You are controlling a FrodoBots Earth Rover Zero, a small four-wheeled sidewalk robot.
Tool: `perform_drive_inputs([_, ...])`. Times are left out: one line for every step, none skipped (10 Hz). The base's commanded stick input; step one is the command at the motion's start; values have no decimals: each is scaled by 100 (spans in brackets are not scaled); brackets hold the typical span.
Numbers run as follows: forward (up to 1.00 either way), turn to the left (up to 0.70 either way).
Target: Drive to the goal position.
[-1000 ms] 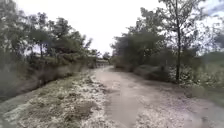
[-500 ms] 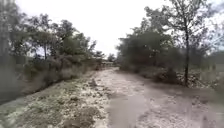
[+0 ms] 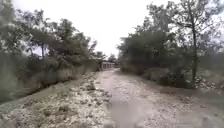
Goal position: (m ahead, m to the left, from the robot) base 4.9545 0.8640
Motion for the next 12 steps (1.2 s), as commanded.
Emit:
perform_drive_inputs([85, 0])
perform_drive_inputs([85, 0])
perform_drive_inputs([85, 0])
perform_drive_inputs([85, 0])
perform_drive_inputs([85, 0])
perform_drive_inputs([85, 0])
perform_drive_inputs([85, 0])
perform_drive_inputs([85, 0])
perform_drive_inputs([85, 0])
perform_drive_inputs([85, 0])
perform_drive_inputs([85, 0])
perform_drive_inputs([85, 0])
